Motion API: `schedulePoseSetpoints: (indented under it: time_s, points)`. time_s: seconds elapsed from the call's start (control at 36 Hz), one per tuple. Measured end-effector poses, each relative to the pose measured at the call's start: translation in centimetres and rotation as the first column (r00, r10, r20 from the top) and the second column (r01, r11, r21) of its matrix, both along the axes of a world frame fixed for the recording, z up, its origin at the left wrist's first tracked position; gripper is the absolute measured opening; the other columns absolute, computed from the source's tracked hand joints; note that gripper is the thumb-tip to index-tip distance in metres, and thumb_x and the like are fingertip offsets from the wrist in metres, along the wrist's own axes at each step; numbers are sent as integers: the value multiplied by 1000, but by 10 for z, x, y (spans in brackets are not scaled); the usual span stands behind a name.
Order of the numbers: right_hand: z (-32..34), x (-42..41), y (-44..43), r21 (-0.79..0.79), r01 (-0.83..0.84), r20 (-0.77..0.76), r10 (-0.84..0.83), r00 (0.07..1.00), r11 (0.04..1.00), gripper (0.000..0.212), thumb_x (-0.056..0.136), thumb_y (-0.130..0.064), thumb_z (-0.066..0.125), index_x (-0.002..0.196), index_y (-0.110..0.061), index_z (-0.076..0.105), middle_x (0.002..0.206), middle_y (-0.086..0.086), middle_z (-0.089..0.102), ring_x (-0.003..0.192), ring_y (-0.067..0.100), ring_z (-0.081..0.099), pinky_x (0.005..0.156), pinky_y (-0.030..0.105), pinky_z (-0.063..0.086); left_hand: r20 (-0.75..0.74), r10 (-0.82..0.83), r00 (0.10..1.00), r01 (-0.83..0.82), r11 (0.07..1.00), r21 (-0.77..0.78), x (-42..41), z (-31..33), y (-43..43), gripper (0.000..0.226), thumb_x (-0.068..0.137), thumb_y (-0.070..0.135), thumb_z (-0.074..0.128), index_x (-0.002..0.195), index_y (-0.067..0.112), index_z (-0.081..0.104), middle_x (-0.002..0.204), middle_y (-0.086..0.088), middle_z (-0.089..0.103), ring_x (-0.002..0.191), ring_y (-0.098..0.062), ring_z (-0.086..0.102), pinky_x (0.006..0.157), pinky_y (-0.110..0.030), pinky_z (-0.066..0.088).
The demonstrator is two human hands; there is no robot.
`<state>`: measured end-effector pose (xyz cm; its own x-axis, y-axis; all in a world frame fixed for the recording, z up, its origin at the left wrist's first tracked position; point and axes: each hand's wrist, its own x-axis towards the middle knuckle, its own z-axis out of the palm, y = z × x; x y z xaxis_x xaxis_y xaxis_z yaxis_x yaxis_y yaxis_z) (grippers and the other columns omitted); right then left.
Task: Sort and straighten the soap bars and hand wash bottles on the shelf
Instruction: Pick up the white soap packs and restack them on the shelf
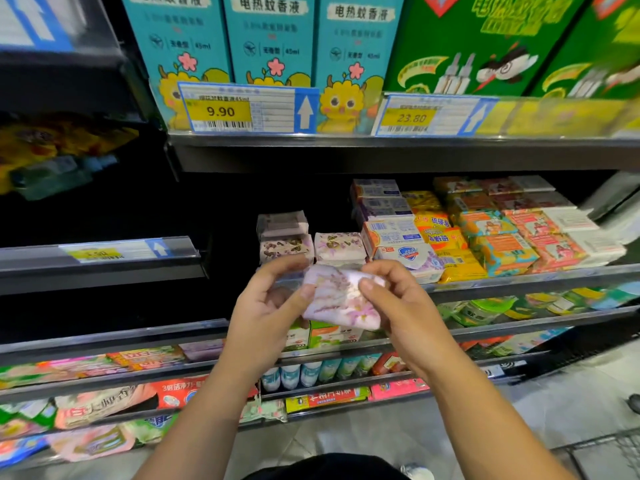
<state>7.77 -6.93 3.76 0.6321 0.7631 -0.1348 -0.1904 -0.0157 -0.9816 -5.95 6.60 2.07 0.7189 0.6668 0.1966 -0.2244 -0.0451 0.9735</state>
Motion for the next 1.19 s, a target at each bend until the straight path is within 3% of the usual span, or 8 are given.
schedulePoseSetpoints:
  time_s: [0.22, 0.36, 0.47, 0.67, 0.83, 0.94, 1.08, 1.19]
  points:
    - [11, 19, -13, 74, -33, -185, 46, 982, 997, 10, 94, -23, 61, 98, -18, 69, 100, 11, 66, 73, 21, 66, 46, 29, 52, -79, -208, 975, 221, 943, 249, 19, -12, 3, 56, 70, 39, 83, 120, 52, 61, 145, 17, 42, 137, -10, 45, 103, -30, 49]
    - [7, 33, -21, 143, -274, -214, 300, 930, 951, 79, 59, -35, 96, 128, -16, 62, 120, 18, 66, 89, 36, 71, 74, 35, 61, -29, -40, 999, 45, 979, 200, 30, -12, -4, 47, 74, 32, 80, 117, 40, 64, 130, 16, 59, 125, -9, 57, 98, -27, 51]
    - [7, 32, -14, -55, -175, 26, 177, 984, 983, 44, 66, -37, 82, 109, -32, 70, 116, 11, 67, 106, 29, 66, 89, 41, 56, -11, -32, 999, 32, 999, -2, 34, -3, -15, 39, 78, 20, 78, 111, 21, 57, 95, 22, 70, 88, 2, 66, 75, -16, 53]
    - [16, 27, -7, -15, -84, 90, 85, 992, 996, 9, 85, -28, 67, 92, -32, 70, 86, -9, 66, 78, 10, 63, 60, 25, 51, -84, -46, 995, 50, 997, 53, 29, -10, -14, 36, 82, 52, 64, 117, 53, 58, 113, 17, 64, 106, -11, 65, 81, -29, 57]
    - [20, 21, -7, -31, -61, -57, 59, 997, 998, 21, 98, -25, 56, 83, -30, 70, 83, 2, 68, 61, 19, 63, 37, 24, 43, -99, -271, 958, 280, 956, 90, 19, -14, -2, 84, 58, 38, 93, 130, 52, 53, 145, -1, 45, 131, -17, 52, 99, -29, 50]
    - [18, 17, -7, -15, -128, -277, 119, 953, 992, 26, 92, -38, 57, 97, -16, 69, 89, 13, 69, 52, 18, 60, 31, 20, 39, -76, -150, 986, 165, 951, 260, 20, -12, 1, 60, 70, 37, 80, 120, 59, 54, 139, 17, 46, 130, -8, 50, 98, -25, 50]
    - [9, 17, -8, 175, -281, -422, 330, 844, 943, 72, 87, -59, 64, 130, -2, 54, 105, 27, 67, 68, 31, 71, 55, 31, 60, 57, -108, 993, 101, 989, 111, 17, -4, -2, 57, 65, 38, 87, 115, 42, 59, 122, 15, 61, 115, -12, 60, 90, -26, 51]
    - [3, 14, -11, 152, -406, -272, 433, 859, 901, 88, 67, -24, 93, 142, -13, 49, 122, 21, 66, 98, 34, 71, 81, 39, 61, 136, -42, 990, 53, 995, -80, 12, 4, -8, 71, 61, 50, 89, 110, 16, 52, 100, 13, 69, 94, -8, 67, 77, -23, 56]
